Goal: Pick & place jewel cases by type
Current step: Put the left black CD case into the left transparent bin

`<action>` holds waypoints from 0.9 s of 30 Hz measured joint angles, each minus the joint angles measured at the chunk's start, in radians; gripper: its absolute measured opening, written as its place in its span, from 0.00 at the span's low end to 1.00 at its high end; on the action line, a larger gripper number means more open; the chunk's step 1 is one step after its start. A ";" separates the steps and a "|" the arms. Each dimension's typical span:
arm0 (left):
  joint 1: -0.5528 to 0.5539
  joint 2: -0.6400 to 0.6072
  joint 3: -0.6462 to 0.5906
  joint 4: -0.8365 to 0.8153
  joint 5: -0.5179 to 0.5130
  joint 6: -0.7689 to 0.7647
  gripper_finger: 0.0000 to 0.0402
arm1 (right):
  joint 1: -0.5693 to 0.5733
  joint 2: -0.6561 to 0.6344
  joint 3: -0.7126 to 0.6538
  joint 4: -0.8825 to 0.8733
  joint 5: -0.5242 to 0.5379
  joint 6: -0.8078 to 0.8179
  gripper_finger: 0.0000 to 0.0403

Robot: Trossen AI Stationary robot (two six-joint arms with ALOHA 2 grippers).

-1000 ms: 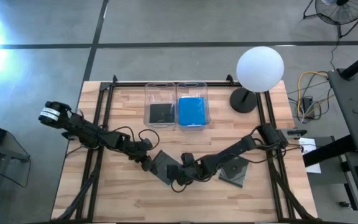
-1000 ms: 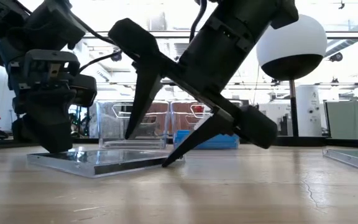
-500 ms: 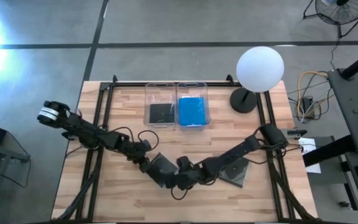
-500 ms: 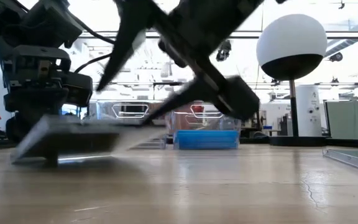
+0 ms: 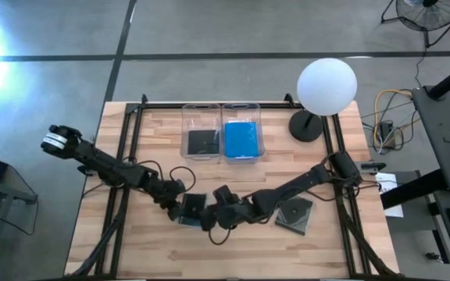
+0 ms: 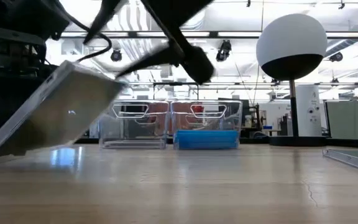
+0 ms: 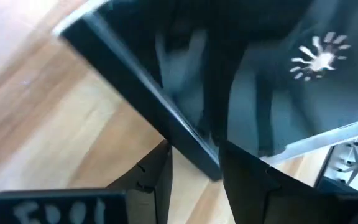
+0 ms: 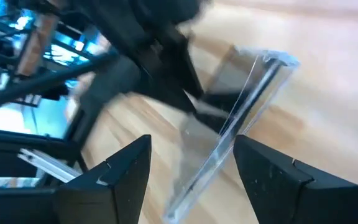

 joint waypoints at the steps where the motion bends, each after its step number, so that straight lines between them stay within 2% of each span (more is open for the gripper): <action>1: -0.005 0.000 0.000 0.005 0.000 -0.004 0.26 | -0.005 -0.001 0.009 0.012 0.003 -0.025 0.56; 7: -0.040 -0.005 0.008 0.041 -0.019 -0.013 0.26 | -0.037 0.004 0.033 0.086 -0.009 -0.140 0.56; 13: -0.044 -0.004 0.006 0.046 -0.040 -0.028 0.26 | -0.046 0.009 0.036 0.145 -0.020 -0.143 0.56; 15: -0.044 -0.004 0.006 0.042 -0.045 -0.029 0.26 | -0.047 0.010 0.035 0.073 -0.018 -0.089 0.56; 18: -0.048 -0.004 0.005 0.039 -0.045 -0.034 0.26 | -0.047 0.003 0.035 -0.155 -0.018 0.126 0.56; 21: -0.060 -0.004 0.005 0.038 -0.046 -0.040 0.26 | -0.050 0.011 0.031 -0.339 -0.117 0.250 0.56; 24: -0.079 -0.004 0.004 0.037 -0.047 -0.059 0.26 | -0.050 0.039 0.023 -0.346 -0.220 0.254 0.56; 27: -0.107 -0.005 0.004 0.034 -0.053 -0.065 0.26 | -0.049 0.072 0.022 -0.334 -0.253 0.258 0.56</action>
